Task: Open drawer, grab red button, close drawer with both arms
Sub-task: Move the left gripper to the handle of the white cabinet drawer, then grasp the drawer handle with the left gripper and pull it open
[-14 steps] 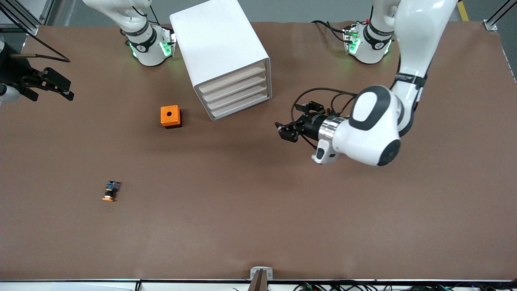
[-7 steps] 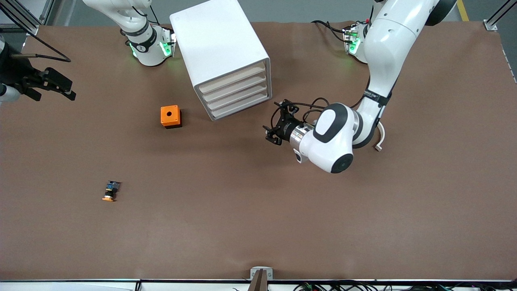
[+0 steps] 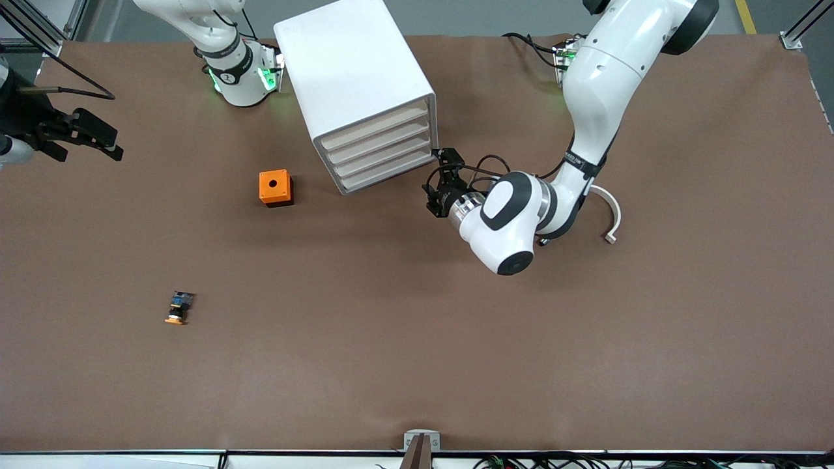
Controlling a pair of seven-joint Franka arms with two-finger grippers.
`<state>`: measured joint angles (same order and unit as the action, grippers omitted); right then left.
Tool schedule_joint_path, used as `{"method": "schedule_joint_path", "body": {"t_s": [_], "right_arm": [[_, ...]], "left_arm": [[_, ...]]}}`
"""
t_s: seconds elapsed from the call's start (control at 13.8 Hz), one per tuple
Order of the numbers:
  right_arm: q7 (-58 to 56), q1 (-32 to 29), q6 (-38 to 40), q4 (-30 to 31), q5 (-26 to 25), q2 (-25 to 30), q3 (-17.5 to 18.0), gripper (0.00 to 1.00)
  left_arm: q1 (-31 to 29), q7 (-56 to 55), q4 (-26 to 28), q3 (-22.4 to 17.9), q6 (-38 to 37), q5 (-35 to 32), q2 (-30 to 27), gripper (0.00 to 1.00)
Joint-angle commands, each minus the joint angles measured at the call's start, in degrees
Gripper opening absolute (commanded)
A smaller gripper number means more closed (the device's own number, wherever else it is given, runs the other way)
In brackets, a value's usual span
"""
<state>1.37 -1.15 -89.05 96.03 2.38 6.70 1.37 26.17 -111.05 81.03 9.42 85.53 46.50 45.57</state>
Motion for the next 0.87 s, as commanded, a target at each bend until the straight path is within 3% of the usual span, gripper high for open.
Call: {"method": "schedule_joint_path", "body": {"t_s": [0.0,0.14,0.58,0.8], "right_arm": [[0.65,-0.17,0.72,-0.04,0.79,0.86,-0.14,1.0],[0.65,-0.34,1.07,-1.45,0.7,0.24,-0.23,1.0],[-0.32,-0.78,-0.67,-1.99,-1.58,-6.6,-0.32,1.0],[-0.4,-1.66,-0.86,-3.04,-1.5,-10.65,-0.32,1.0]], "left_arm": [[0.19,-5.82,-1.84,-0.19,-4.22,2.79,2.94,0.99],[0.19,-8.9,-1.84,-0.19,-6.77,5.78,4.0,0.97],[0.55,-15.5,-1.76,-0.1,-7.22,11.5,8.48,0.64],[1.33,-17.88,-1.58,-0.02,-7.22,13.0,8.93,0.61]]}}
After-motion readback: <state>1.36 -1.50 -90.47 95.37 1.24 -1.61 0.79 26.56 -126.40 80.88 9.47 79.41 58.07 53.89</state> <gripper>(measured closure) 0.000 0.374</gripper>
